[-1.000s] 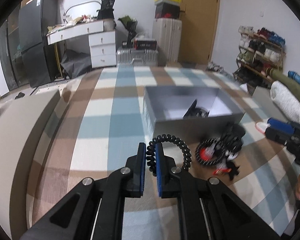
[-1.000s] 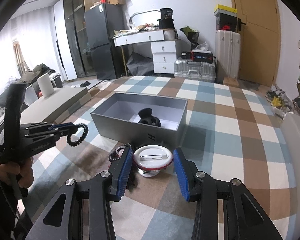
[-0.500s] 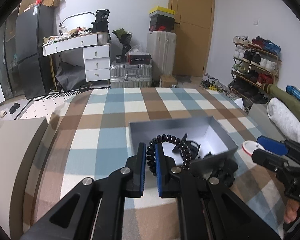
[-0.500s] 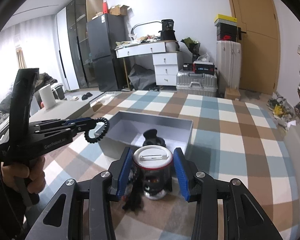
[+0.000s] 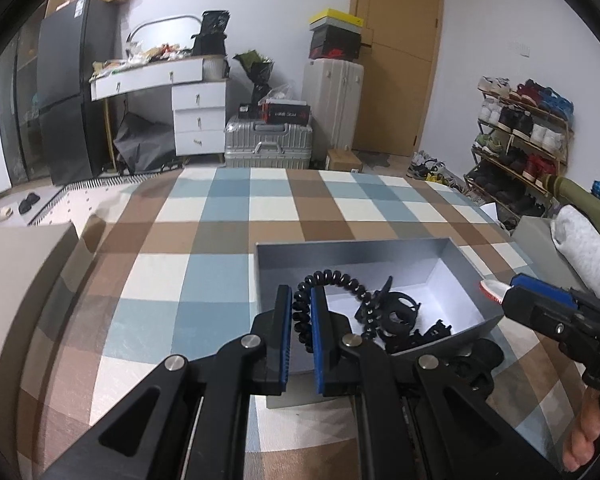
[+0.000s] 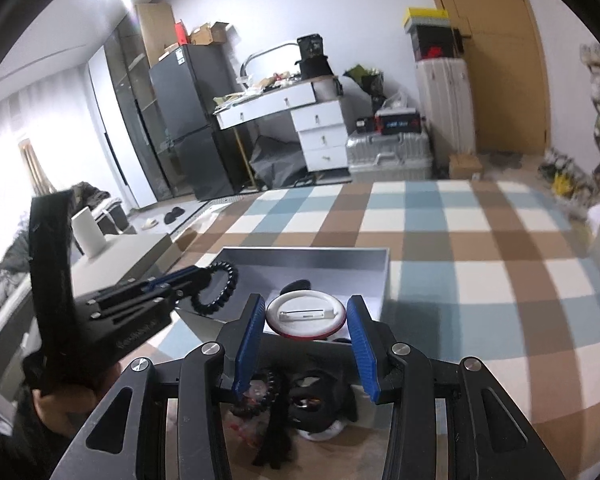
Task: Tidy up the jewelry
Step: 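Carry bracelet and badge over the grey box and open both grippers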
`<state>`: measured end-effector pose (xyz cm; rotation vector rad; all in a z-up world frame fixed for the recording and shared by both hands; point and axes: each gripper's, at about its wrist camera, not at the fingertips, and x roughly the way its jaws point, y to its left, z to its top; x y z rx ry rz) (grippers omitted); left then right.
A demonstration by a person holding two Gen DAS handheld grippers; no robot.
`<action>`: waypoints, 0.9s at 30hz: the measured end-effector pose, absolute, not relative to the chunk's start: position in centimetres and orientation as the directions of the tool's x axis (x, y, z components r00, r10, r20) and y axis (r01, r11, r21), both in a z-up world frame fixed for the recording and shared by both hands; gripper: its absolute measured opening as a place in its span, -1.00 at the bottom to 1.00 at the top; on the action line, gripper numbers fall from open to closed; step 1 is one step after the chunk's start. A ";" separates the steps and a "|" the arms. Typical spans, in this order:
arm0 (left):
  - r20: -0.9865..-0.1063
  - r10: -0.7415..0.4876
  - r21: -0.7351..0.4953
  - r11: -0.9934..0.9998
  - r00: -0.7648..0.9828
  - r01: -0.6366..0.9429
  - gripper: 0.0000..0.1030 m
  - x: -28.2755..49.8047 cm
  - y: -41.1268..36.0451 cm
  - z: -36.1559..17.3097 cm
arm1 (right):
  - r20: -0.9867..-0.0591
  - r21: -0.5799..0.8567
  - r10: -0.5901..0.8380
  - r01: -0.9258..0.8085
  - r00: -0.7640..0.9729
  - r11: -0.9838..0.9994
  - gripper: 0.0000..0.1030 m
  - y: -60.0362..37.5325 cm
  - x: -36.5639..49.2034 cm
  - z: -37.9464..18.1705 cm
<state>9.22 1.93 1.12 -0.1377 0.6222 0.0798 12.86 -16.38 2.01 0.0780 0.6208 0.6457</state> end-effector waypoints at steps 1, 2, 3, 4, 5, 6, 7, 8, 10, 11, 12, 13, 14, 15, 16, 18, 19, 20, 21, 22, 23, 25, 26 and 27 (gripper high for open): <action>-0.586 0.039 -0.106 0.987 0.809 -0.124 -0.91 9.2 2.0 1.1 | -0.522 0.261 0.586 -0.538 0.620 0.801 -0.20 -16.2 13.0 1.8; -0.586 0.042 -0.109 0.986 0.809 -0.130 -0.91 9.1 2.2 1.2 | -0.528 0.264 0.587 -0.538 0.614 0.800 -0.20 -16.0 13.2 1.7; -0.589 0.042 -0.114 0.984 0.807 -0.134 -0.91 9.1 2.2 1.2 | -0.529 0.267 0.586 -0.536 0.614 0.801 -0.20 -15.8 13.3 1.6; -0.589 0.039 -0.123 0.983 0.807 -0.138 -0.91 9.0 2.3 1.2 | -0.531 0.273 0.586 -0.531 0.612 0.802 -0.20 -15.7 13.4 1.5; -0.588 0.036 -0.130 0.982 0.808 -0.138 -0.91 9.0 2.4 1.2 | -0.532 0.280 0.587 -0.528 0.610 0.802 -0.20 -15.6 13.5 1.4; -0.586 0.037 -0.129 0.982 0.809 -0.138 -0.91 8.9 2.3 1.3 | -0.532 0.286 0.587 -0.523 0.609 0.803 -0.20 -15.5 13.7 1.4; -0.581 0.042 -0.125 0.982 0.813 -0.140 -0.91 8.8 2.2 1.3 | -0.535 0.290 0.586 -0.519 0.609 0.804 -0.20 -15.4 13.8 1.4; -0.579 0.045 -0.123 0.982 0.814 -0.141 -0.91 8.8 2.1 1.3 | -0.536 0.293 0.585 -0.516 0.608 0.805 -0.20 -15.3 13.9 1.3; -0.581 0.043 -0.123 0.982 0.813 -0.140 -0.91 8.8 2.1 1.3 | -0.540 0.299 0.585 -0.512 0.605 0.805 -0.20 -15.0 14.1 1.2; -0.585 0.035 -0.131 0.982 0.810 -0.137 -0.91 8.9 2.1 1.2 | -0.543 0.299 0.583 -0.510 0.604 0.807 -0.20 -14.9 14.2 1.2; -0.588 0.029 -0.137 0.981 0.809 -0.135 -0.91 8.9 2.1 1.1 | -0.546 0.297 0.578 -0.505 0.606 0.810 -0.20 -14.7 14.2 1.1; -0.589 0.027 -0.139 0.981 0.808 -0.134 -0.91 8.9 2.1 1.1 | -0.549 0.298 0.576 -0.502 0.605 0.812 -0.20 -14.6 14.3 1.1; -0.588 0.028 -0.137 0.982 0.808 -0.134 -0.91 9.0 2.1 1.1 | -0.550 0.303 0.578 -0.500 0.603 0.811 -0.20 -14.6 14.4 1.0; -0.588 0.030 -0.136 0.982 0.809 -0.135 -0.91 9.0 2.1 1.1 | -0.552 0.310 0.581 -0.499 0.598 0.809 -0.20 -14.6 14.4 0.9; -0.588 0.027 -0.139 0.981 0.809 -0.134 -0.91 9.0 2.2 1.1 | -0.555 0.317 0.583 -0.497 0.593 0.808 -0.20 -14.5 14.5 0.8; -0.592 0.020 -0.145 0.981 0.806 -0.131 -0.91 9.1 2.2 1.0 | -0.561 0.320 0.579 -0.490 0.591 0.811 -0.20 -14.5 14.7 0.6; -0.593 0.021 -0.143 0.981 0.805 -0.130 -0.91 9.1 2.1 1.0 | -0.563 0.321 0.578 -0.488 0.591 0.812 -0.20 -14.5 14.7 0.6; -0.593 0.020 -0.141 0.982 0.805 -0.128 -0.91 9.1 2.1 1.0 | -0.564 0.324 0.578 -0.487 0.590 0.812 -0.19 -14.5 14.8 0.5; -0.591 0.021 -0.136 0.983 0.806 -0.126 -0.91 9.1 1.9 1.0 | -0.564 0.327 0.578 -0.484 0.589 0.812 -0.19 -14.6 14.9 0.5; -0.589 0.028 -0.129 0.983 0.808 -0.128 -0.91 9.0 1.8 1.0 | -0.565 0.329 0.577 -0.481 0.590 0.813 -0.19 -14.6 14.9 0.4; -0.588 0.034 -0.121 0.984 0.808 -0.129 -0.91 9.0 1.8 1.0 | -0.566 0.329 0.575 -0.478 0.590 0.815 -0.19 -14.7 15.0 0.4; -0.589 0.041 -0.109 0.985 0.807 -0.130 -0.91 9.1 1.6 0.9 | -0.569 0.332 0.571 -0.470 0.592 0.818 -0.18 -14.8 15.1 0.4; -0.590 0.040 -0.109 0.986 0.806 -0.129 -0.91 9.2 1.7 0.9 | -0.570 0.335 0.570 -0.466 0.591 0.819 -0.18 -14.9 15.2 0.3; -0.592 0.040 -0.108 0.986 0.805 -0.128 -0.91 9.2 1.6 0.8 | -0.571 0.339 0.568 -0.460 0.593 0.821 -0.18 -15.0 15.3 0.3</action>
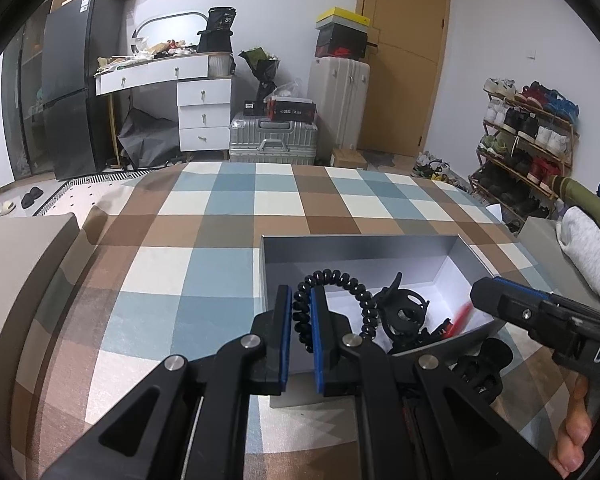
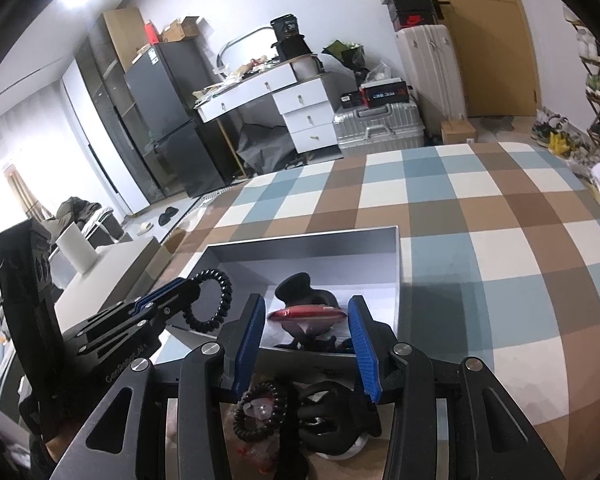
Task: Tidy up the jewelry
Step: 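Carry bracelet and badge over the grey box and open both grippers, then withdraw both open grippers from the box toward the remaining pile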
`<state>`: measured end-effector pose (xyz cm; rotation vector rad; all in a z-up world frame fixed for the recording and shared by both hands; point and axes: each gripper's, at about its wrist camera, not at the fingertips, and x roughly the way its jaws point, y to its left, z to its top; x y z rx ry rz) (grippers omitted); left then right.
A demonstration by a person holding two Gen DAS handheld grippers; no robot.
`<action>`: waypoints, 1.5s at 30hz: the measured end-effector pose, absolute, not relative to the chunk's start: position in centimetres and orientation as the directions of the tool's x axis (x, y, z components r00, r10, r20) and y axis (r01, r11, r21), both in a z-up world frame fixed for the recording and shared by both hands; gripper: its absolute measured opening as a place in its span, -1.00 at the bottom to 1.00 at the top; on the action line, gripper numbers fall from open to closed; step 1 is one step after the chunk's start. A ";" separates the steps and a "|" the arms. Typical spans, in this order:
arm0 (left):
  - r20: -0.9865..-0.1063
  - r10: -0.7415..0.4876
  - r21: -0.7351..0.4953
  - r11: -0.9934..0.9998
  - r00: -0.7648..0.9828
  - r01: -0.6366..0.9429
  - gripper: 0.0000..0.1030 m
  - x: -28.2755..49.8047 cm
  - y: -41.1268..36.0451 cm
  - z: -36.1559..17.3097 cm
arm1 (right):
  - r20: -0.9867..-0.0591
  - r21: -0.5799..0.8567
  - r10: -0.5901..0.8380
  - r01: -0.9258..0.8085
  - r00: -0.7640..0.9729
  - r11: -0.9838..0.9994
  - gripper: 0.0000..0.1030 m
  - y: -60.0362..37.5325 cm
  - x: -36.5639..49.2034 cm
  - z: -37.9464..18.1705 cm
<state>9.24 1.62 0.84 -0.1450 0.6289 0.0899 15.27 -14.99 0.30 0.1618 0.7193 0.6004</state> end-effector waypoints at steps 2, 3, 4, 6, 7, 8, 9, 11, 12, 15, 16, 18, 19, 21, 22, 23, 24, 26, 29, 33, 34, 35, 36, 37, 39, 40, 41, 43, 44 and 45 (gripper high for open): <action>-0.592 0.049 -0.096 0.987 0.805 -0.131 -0.91 9.2 1.5 0.8 | -0.568 0.348 0.568 -0.453 0.595 0.821 -0.17 -15.2 15.3 0.3; -0.592 0.052 -0.093 0.987 0.804 -0.132 -0.91 9.2 1.5 0.7 | -0.570 0.352 0.570 -0.450 0.593 0.821 -0.16 -15.2 15.4 0.3; -0.592 0.049 -0.095 0.987 0.805 -0.130 -0.91 9.2 1.5 0.7 | -0.573 0.354 0.572 -0.452 0.587 0.819 -0.16 -15.3 15.5 0.2; -0.593 0.036 -0.107 0.987 0.805 -0.123 -0.89 9.2 1.6 0.7 | -0.573 0.350 0.567 -0.450 0.592 0.822 -0.14 -15.4 15.3 0.3; -0.591 0.028 -0.115 0.986 0.806 -0.119 -0.80 9.1 1.6 0.8 | -0.570 0.346 0.565 -0.450 0.596 0.823 -0.06 -15.5 15.2 0.4; -0.590 0.022 -0.122 0.986 0.807 -0.116 -0.72 9.1 1.5 0.9 | -0.568 0.338 0.561 -0.451 0.602 0.826 0.05 -15.6 15.0 0.6; -0.588 0.011 -0.132 0.985 0.809 -0.109 -0.64 9.0 1.5 0.9 | -0.568 0.329 0.556 -0.452 0.607 0.829 0.12 -15.7 14.8 0.7; -0.588 -0.009 -0.147 0.984 0.809 -0.096 -0.52 8.8 1.4 0.9 | -0.569 0.325 0.570 -0.475 0.593 0.818 0.22 -15.9 14.3 0.8; -0.588 -0.020 -0.149 0.985 0.809 -0.084 -0.38 8.7 1.2 1.0 | -0.572 0.322 0.575 -0.484 0.585 0.814 0.23 -16.0 14.0 0.9; -0.572 -0.052 -0.154 0.987 0.819 -0.046 0.17 8.0 0.5 1.3 | -0.576 0.282 0.542 -0.473 0.612 0.835 0.56 -16.5 13.0 1.2; -0.563 -0.054 -0.151 0.988 0.824 -0.038 0.37 7.7 0.3 1.4 | -0.569 0.280 0.542 -0.475 0.618 0.835 0.59 -16.8 12.6 1.3; -0.549 -0.054 -0.147 0.989 0.834 -0.033 0.55 7.1 0.0 1.5 | -0.566 0.285 0.547 -0.476 0.617 0.832 0.67 -17.5 12.2 1.4; -0.547 -0.056 -0.150 0.988 0.835 -0.032 0.61 6.9 0.0 1.5 | -0.567 0.285 0.545 -0.474 0.617 0.833 0.75 -17.9 12.1 1.4; -0.553 -0.075 -0.167 0.986 0.830 -0.022 0.62 6.8 0.0 1.4 | -0.575 0.278 0.537 -0.470 0.617 0.838 0.84 -18.6 12.1 1.2; -0.553 -0.078 -0.167 0.986 0.830 -0.018 0.69 6.7 0.1 1.2 | -0.578 0.274 0.531 -0.465 0.620 0.842 0.86 -18.9 12.0 1.1; -0.553 -0.077 -0.164 0.986 0.829 -0.018 0.75 6.6 0.0 1.2 | -0.579 0.273 0.526 -0.461 0.622 0.845 0.90 -19.1 12.0 1.0; -0.556 -0.082 -0.165 0.986 0.827 -0.013 0.86 6.5 0.0 1.0 | -0.582 0.274 0.523 -0.455 0.623 0.847 0.94 -19.4 12.0 0.9; -0.556 -0.100 -0.173 0.985 0.825 0.003 0.92 6.2 -0.1 0.8 | -0.579 0.281 0.520 -0.445 0.628 0.850 1.00 -20.0 11.8 0.7; -0.551 -0.118 -0.176 0.984 0.826 0.023 0.93 5.4 -0.2 0.6 | -0.586 0.283 0.503 -0.422 0.635 0.862 1.00 -20.5 12.1 0.0; -0.549 -0.117 -0.165 0.986 0.827 0.029 0.93 4.8 -0.4 0.5 | -0.601 0.273 0.487 -0.410 0.634 0.870 1.00 -20.8 12.3 -0.2; -0.555 -0.116 -0.165 0.986 0.824 0.027 0.93 4.9 -0.4 0.3 | -0.607 0.262 0.480 -0.411 0.633 0.873 1.00 -20.7 12.3 -0.3; -0.560 -0.115 -0.165 0.986 0.821 0.026 0.93 4.9 -0.4 0.2 | -0.609 0.256 0.477 -0.412 0.633 0.874 1.00 -20.7 12.2 -0.3; -0.566 -0.113 -0.163 0.986 0.817 0.024 0.93 5.1 -0.4 0.2 | -0.611 0.252 0.476 -0.414 0.632 0.874 1.00 -20.6 12.2 -0.4; -0.567 -0.113 -0.163 0.986 0.816 0.024 0.93 5.0 -0.5 0.2 | -0.615 0.251 0.476 -0.417 0.628 0.874 1.00 -20.6 12.1 -0.5; -0.563 -0.122 -0.162 0.986 0.817 0.035 0.93 5.0 -0.7 0.2 | -0.625 0.244 0.476 -0.425 0.619 0.872 1.00 -20.4 11.9 -0.8; -0.564 -0.121 -0.156 0.987 0.817 0.038 0.93 5.0 -0.8 0.2 | -0.631 0.236 0.475 -0.431 0.614 0.871 1.00 -20.2 11.8 -1.0; -0.565 -0.119 -0.150 0.988 0.816 0.041 0.93 4.9 -0.9 0.2 | -0.636 0.231 0.472 -0.434 0.610 0.871 1.00 -20.1 11.7 -1.2; -0.576 -0.124 -0.141 0.989 0.808 0.051 0.93 5.0 -1.1 0.1 | -0.650 0.223 0.467 -0.436 0.600 0.872 1.00 -19.9 11.7 -1.7; -0.577 -0.130 -0.142 0.988 0.806 0.057 0.93 5.0 -1.2 0.0 | -0.655 0.224 0.467 -0.438 0.594 0.871 1.00 -19.9 11.7 -1.8; -0.579 -0.135 -0.144 0.988 0.804 0.062 0.93 5.0 -1.2 0.0 | -0.662 0.223 0.465 -0.439 0.588 0.871 1.00 -19.8 11.8 -2.0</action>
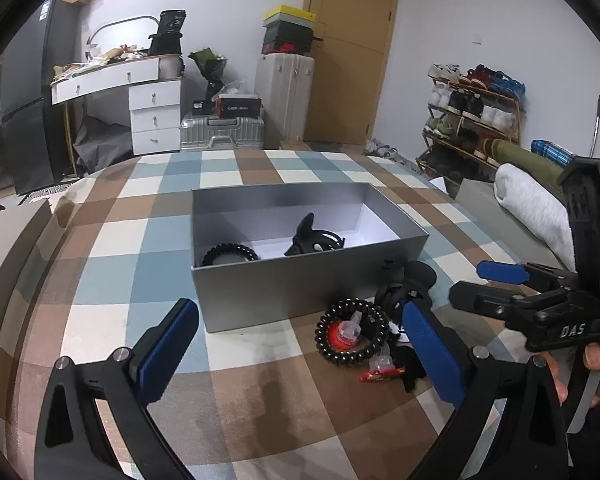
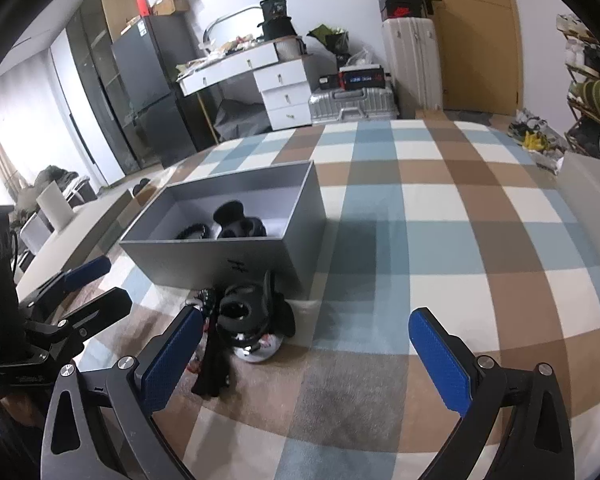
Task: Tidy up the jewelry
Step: 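Withdraw both open grippers from the box toward the remaining pile, then lower the right gripper onto the black ear-shaped clip and close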
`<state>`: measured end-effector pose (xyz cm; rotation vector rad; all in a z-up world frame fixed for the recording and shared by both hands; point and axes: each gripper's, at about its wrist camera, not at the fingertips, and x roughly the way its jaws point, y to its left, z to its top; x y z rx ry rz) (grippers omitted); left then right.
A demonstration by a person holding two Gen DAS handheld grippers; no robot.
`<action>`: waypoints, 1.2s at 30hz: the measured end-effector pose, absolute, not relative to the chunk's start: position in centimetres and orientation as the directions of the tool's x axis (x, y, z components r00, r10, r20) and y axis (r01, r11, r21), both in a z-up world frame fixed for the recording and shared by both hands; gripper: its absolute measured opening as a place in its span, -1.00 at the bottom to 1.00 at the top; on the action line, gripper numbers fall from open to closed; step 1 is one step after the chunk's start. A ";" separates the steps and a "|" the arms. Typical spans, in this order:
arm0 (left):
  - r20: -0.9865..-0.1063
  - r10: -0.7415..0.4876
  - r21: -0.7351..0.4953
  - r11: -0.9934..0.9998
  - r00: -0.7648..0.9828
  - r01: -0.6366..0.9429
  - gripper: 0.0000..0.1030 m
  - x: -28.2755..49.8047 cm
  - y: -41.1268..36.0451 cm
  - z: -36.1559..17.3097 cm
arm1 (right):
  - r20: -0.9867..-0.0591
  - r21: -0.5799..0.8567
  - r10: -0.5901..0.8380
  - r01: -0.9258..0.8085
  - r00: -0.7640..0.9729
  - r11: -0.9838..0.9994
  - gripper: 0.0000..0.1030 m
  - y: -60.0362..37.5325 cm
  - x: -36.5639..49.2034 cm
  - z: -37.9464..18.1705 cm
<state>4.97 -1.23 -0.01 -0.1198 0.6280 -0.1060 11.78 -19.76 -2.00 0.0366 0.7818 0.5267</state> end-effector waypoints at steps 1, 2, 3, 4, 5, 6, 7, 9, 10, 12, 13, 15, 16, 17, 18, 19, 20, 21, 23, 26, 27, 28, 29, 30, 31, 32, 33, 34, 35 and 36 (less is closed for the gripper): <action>-0.581 -0.140 -0.146 0.987 0.802 0.067 0.93 4.9 -1.2 -0.1 | -0.669 0.220 0.462 -0.439 0.583 0.871 1.00 -19.7 11.8 -2.2; -0.587 -0.149 -0.152 0.986 0.796 0.072 0.93 4.9 -1.1 -0.2 | -0.673 0.217 0.460 -0.440 0.579 0.871 1.00 -19.5 11.8 -2.3; -0.594 -0.158 -0.157 0.984 0.789 0.078 0.93 4.9 -1.2 -0.3 | -0.677 0.216 0.459 -0.441 0.575 0.871 1.00 -19.4 11.8 -2.4; -0.605 -0.168 -0.162 0.983 0.778 0.086 0.93 5.0 -1.3 -0.4 | -0.682 0.214 0.457 -0.442 0.571 0.871 1.00 -19.2 11.8 -2.6; -0.615 -0.174 -0.163 0.982 0.769 0.091 0.93 5.1 -1.4 -0.6 | -0.685 0.213 0.458 -0.445 0.567 0.870 1.00 -19.1 11.8 -2.6; -0.629 -0.185 -0.165 0.981 0.755 0.103 0.93 5.3 -1.6 -0.7 | -0.686 0.212 0.458 -0.448 0.565 0.869 1.00 -18.9 11.7 -2.7; -0.643 -0.195 -0.165 0.980 0.741 0.115 0.93 5.4 -1.8 -0.9 | -0.687 0.210 0.458 -0.450 0.564 0.868 1.00 -18.8 11.6 -2.7; -0.665 -0.200 -0.156 0.979 0.720 0.127 0.93 5.4 -2.2 -1.2 | -0.686 0.202 0.459 -0.458 0.564 0.865 1.00 -18.5 11.5 -2.8; -0.672 -0.199 -0.151 0.980 0.714 0.130 0.93 5.4 -2.3 -1.2 | -0.685 0.198 0.458 -0.460 0.566 0.866 1.00 -18.4 11.4 -2.8; -0.674 -0.199 -0.151 0.980 0.712 0.131 0.93 5.4 -2.4 -1.2 | -0.688 0.197 0.458 -0.463 0.563 0.864 1.00 -18.1 11.4 -2.9; -0.675 -0.196 -0.152 0.980 0.711 0.126 0.93 5.3 -2.3 -1.2 | -0.692 0.194 0.456 -0.465 0.559 0.864 0.99 -17.9 11.5 -3.0; -0.679 -0.191 -0.159 0.981 0.709 0.113 0.93 5.3 -2.0 -1.3 | -0.699 0.183 0.452 -0.472 0.555 0.862 0.98 -17.4 11.6 -3.2; -0.681 -0.191 -0.164 0.981 0.707 0.107 0.93 5.4 -1.8 -1.3 | -0.702 0.176 0.448 -0.474 0.554 0.863 0.98 -17.2 11.6 -3.3; -0.682 -0.190 -0.170 0.980 0.706 0.099 0.93 5.4 -1.6 -1.4 | -0.705 0.172 0.445 -0.476 0.552 0.863 0.96 -17.0 11.6 -3.4; -0.685 -0.187 -0.175 0.980 0.705 0.090 0.93 5.4 -1.4 -1.4 | -0.707 0.170 0.445 -0.478 0.549 0.861 0.95 -16.8 11.7 -3.5; -0.688 -0.182 -0.177 0.981 0.703 0.081 0.93 5.4 -1.3 -1.5 | -0.711 0.169 0.445 -0.481 0.545 0.860 0.93 -16.7 11.7 -3.6; -0.689 -0.179 -0.177 0.981 0.702 0.076 0.93 5.5 -1.2 -1.5 | -0.714 0.168 0.443 -0.481 0.542 0.860 0.90 -16.5 11.8 -3.7; -0.692 -0.172 -0.174 0.982 0.701 0.069 0.93 5.5 -1.2 -1.5 | -0.717 0.168 0.442 -0.482 0.539 0.860 0.88 -16.3 11.8 -3.7; -0.695 -0.164 -0.175 0.983 0.700 0.056 0.93 5.6 -1.1 -1.6 | -0.723 0.166 0.442 -0.488 0.531 0.857 0.78 -16.0 11.9 -3.9; -0.698 -0.154 -0.181 0.983 0.700 0.035 0.93 5.7 -0.8 -1.6 | -0.735 0.154 0.436 -0.499 0.519 0.853 0.68 -15.4 12.0 -4.2; -0.699 -0.151 -0.184 0.982 0.699 0.028 0.93 5.7 -0.7 -1.7 | -0.738 0.149 0.434 -0.503 0.516 0.851 0.66 -15.2 12.0 -4.2; -0.700 -0.150 -0.187 0.982 0.698 0.023 0.93 5.8 -0.6 -1.7 | -0.741 0.146 0.433 -0.507 0.513 0.850 0.63 -15.1 12.0 -4.3; -0.701 -0.148 -0.188 0.982 0.698 0.020 0.93 5.9 -0.6 -1.7 | -0.742 0.143 0.432 -0.508 0.513 0.849 0.62 -14.9 11.9 -4.3; -0.701 -0.148 -0.190 0.982 0.698 0.017 0.93 5.9 -0.5 -1.7 | -0.742 0.140 0.431 -0.510 0.513 0.849 0.62 -14.9 11.9 -4.3; -0.701 -0.150 -0.193 0.981 0.697 0.016 0.93 5.9 -0.5 -1.7 | -0.741 0.140 0.432 -0.511 0.514 0.848 0.57 -14.8 12.0 -4.3; -0.702 -0.150 -0.194 0.981 0.696 0.016 0.93 6.0 -0.4 -1.7 | -0.741 0.140 0.432 -0.511 0.514 0.848 0.52 -14.8 12.0 -4.3; -0.703 -0.149 -0.193 0.981 0.695 0.015 0.93 6.0 -0.5 -1.7 | -0.742 0.138 0.429 -0.509 0.515 0.850 0.50 -14.8 12.1 -4.3; -0.704 -0.149 -0.192 0.981 0.695 0.017 0.93 6.0 -0.5 -1.7 | -0.743 0.137 0.426 -0.506 0.516 0.851 0.47 -14.8 12.1 -4.3; -0.704 -0.149 -0.190 0.982 0.695 0.019 0.93 6.1 -0.5 -1.7 | -0.743 0.138 0.426 -0.504 0.516 0.853 0.42 -14.8 12.2 -4.3; -0.703 -0.149 -0.188 0.982 0.695 0.020 0.93 6.0 -0.5 -1.7 | -0.742 0.141 0.427 -0.502 0.518 0.854 0.38 -14.9 12.2 -4.3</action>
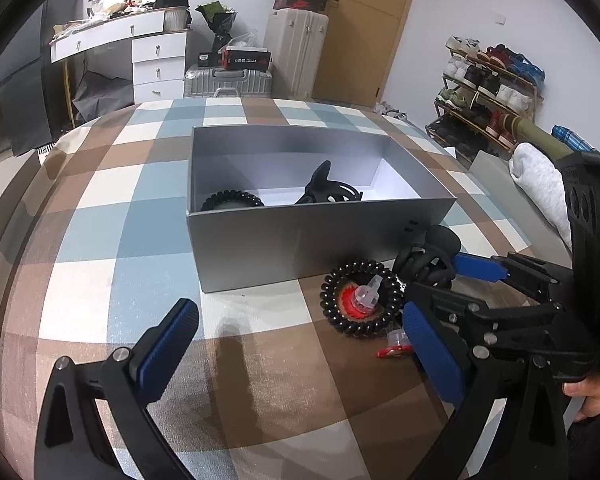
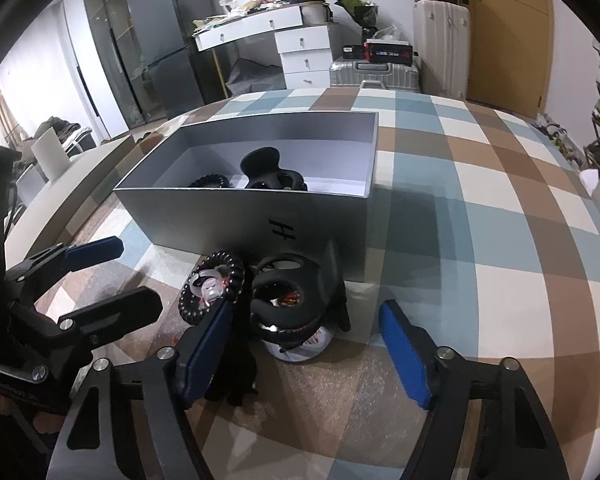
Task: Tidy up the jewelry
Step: 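Lower the right gripper onto the black ear-shaped clip and close, then grasp the red clear-topped clip with left while right holds the black clip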
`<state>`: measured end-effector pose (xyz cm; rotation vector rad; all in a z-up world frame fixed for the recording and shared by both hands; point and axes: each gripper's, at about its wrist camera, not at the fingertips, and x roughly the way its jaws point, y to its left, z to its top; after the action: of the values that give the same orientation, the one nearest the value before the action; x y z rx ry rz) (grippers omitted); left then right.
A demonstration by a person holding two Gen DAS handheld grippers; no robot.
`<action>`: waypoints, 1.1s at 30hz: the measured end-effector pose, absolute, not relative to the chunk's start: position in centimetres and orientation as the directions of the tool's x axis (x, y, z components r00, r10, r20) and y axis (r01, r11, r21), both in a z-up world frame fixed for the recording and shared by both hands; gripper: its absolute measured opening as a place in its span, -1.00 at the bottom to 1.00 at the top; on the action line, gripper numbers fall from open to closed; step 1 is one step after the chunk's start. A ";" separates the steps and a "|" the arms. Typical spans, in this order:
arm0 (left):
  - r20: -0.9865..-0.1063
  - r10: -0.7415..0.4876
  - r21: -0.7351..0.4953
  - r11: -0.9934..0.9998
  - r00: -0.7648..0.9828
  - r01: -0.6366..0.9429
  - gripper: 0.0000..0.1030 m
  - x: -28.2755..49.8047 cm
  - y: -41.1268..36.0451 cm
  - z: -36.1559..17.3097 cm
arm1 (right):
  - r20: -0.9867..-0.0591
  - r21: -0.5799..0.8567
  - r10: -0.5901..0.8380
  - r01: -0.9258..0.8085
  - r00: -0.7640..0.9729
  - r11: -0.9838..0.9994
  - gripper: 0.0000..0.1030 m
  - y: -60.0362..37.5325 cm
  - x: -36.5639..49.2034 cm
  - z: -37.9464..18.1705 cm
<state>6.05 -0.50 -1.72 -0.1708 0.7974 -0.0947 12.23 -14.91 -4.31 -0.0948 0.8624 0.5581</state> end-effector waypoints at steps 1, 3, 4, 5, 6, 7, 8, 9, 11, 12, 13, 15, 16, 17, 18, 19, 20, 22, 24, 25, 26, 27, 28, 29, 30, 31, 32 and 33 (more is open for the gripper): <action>-0.703 -0.149 -0.187 0.982 0.695 0.021 0.93 6.0 -0.5 -1.7 | -0.741 0.142 0.426 -0.499 0.519 0.855 0.34 -15.0 12.3 -4.3; -0.706 -0.149 -0.187 0.982 0.693 0.021 0.93 6.1 -0.4 -1.7 | -0.741 0.143 0.429 -0.502 0.517 0.853 0.28 -14.9 12.3 -4.3; -0.707 -0.148 -0.186 0.982 0.692 0.021 0.93 6.1 -0.4 -1.8 | -0.742 0.141 0.430 -0.506 0.515 0.851 0.19 -14.8 12.3 -4.3; -0.707 -0.148 -0.186 0.982 0.692 0.021 0.93 6.1 -0.4 -1.7 | -0.743 0.138 0.429 -0.510 0.514 0.849 0.14 -14.7 12.3 -4.3; -0.706 -0.148 -0.185 0.982 0.692 0.022 0.93 6.1 -0.3 -1.7 | -0.743 0.132 0.428 -0.515 0.514 0.847 0.11 -14.6 12.2 -4.3; -0.706 -0.149 -0.184 0.983 0.693 0.023 0.93 6.1 -0.4 -1.7 | -0.740 0.123 0.428 -0.521 0.519 0.845 -0.05 -14.5 12.0 -4.2; -0.706 -0.150 -0.185 0.982 0.692 0.024 0.93 6.1 -0.4 -1.7 | -0.738 0.112 0.425 -0.527 0.524 0.843 -0.12 -14.4 11.8 -4.2; -0.707 -0.149 -0.184 0.983 0.691 0.024 0.93 6.1 -0.4 -1.8 | -0.736 0.099 0.420 -0.529 0.531 0.843 -0.16 -14.2 11.8 -4.1; -0.708 -0.150 -0.184 0.983 0.690 0.024 0.93 6.1 -0.3 -1.8 | -0.733 0.086 0.416 -0.533 0.538 0.842 -0.17 -14.1 11.6 -4.0; -0.708 -0.150 -0.184 0.983 0.690 0.024 0.93 6.1 -0.3 -1.8 | -0.727 0.082 0.417 -0.535 0.545 0.841 -0.17 -14.1 11.5 -4.0; -0.708 -0.150 -0.185 0.982 0.690 0.024 0.93 6.1 -0.3 -1.8 | -0.723 0.080 0.420 -0.537 0.549 0.840 -0.17 -14.1 11.3 -3.9; -0.709 -0.150 -0.185 0.983 0.689 0.023 0.93 6.1 -0.3 -1.8 | -0.710 0.088 0.437 -0.546 0.553 0.833 -0.17 -14.3 10.9 -3.6; -0.710 -0.150 -0.185 0.983 0.688 0.024 0.93 6.1 -0.3 -1.8 | -0.702 0.094 0.444 -0.546 0.557 0.833 -0.17 -14.5 10.7 -3.4; -0.711 -0.152 -0.185 0.982 0.686 0.025 0.93 6.1 -0.4 -1.8 | -0.689 0.112 0.462 -0.548 0.558 0.829 -0.17 -14.9 10.3 -3.1; -0.713 -0.154 -0.186 0.982 0.684 0.028 0.93 6.1 -0.4 -1.8 | -0.674 0.133 0.481 -0.549 0.560 0.825 -0.17 -15.4 10.0 -2.9; -0.715 -0.156 -0.184 0.982 0.682 0.031 0.93 6.2 -0.5 -1.8 | -0.658 0.151 0.496 -0.546 0.566 0.824 -0.17 -15.9 9.7 -2.5; -0.716 -0.157 -0.181 0.983 0.680 0.036 0.93 6.2 -0.6 -1.8 | -0.646 0.163 0.504 -0.543 0.573 0.824 -0.17 -16.3 9.5 -2.2; -0.720 -0.161 -0.176 0.983 0.675 0.046 0.93 6.2 -0.9 -1.9 | -0.620 0.182 0.520 -0.537 0.588 0.824 -0.17 -17.1 9.1 -1.6; -0.725 -0.162 -0.172 0.984 0.669 0.052 0.93 6.3 -1.0 -2.0 | -0.612 0.183 0.516 -0.527 0.600 0.830 -0.17 -17.5 9.1 -1.3; -0.727 -0.165 -0.173 0.983 0.667 0.054 0.93 6.3 -1.1 -2.0 | -0.610 0.185 0.513 -0.521 0.603 0.833 -0.17 -17.7 9.2 -1.3; -0.727 -0.168 -0.175 0.983 0.666 0.056 0.93 6.2 -1.0 -2.0 | -0.609 0.194 0.514 -0.515 0.604 0.835 -0.17 -17.9 9.3 -1.3; -0.726 -0.173 -0.179 0.982 0.666 0.060 0.93 6.2 -1.0 -2.0 | -0.608 0.205 0.516 -0.509 0.604 0.836 -0.17 -18.2 9.5 -1.4; -0.726 -0.181 -0.183 0.981 0.663 0.068 0.93 6.1 -1.0 -2.0 | -0.610 0.215 0.519 -0.505 0.599 0.836 -0.17 -18.3 9.6 -1.5; -0.729 -0.192 -0.186 0.979 0.657 0.080 0.93 6.1 -1.2 -2.0 | -0.611 0.218 0.520 -0.504 0.597 0.836 -0.17 -18.4 9.7 -1.5; -0.737 -0.209 -0.190 0.977 0.643 0.100 0.93 6.1 -1.4 -2.2 | -0.611 0.219 0.518 -0.500 0.599 0.838 -0.17 -18.6 9.7 -1.6; -0.750 -0.223 -0.183 0.975 0.623 0.128 0.93 6.0 -1.9 -2.4 | -0.611 0.221 0.517 -0.499 0.599 0.838 -0.17 -18.8 9.7 -1.5; -0.752 -0.227 -0.173 0.974 0.618 0.146 0.93 6.0 -2.2 -2.4 | -0.611 0.225 0.519 -0.497 0.597 0.838 -0.17 -19.0 9.7 -1.5; -0.753 -0.234 -0.164 0.972 0.615 0.169 0.93 5.8 -2.5 -2.3 | -0.609 0.228 0.520 -0.496 0.599 0.838 -0.17 -19.2 9.6 -1.4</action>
<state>5.77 -2.52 -2.32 -0.0794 0.8785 -0.2326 9.64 -19.18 -1.41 0.0365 0.7174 0.5888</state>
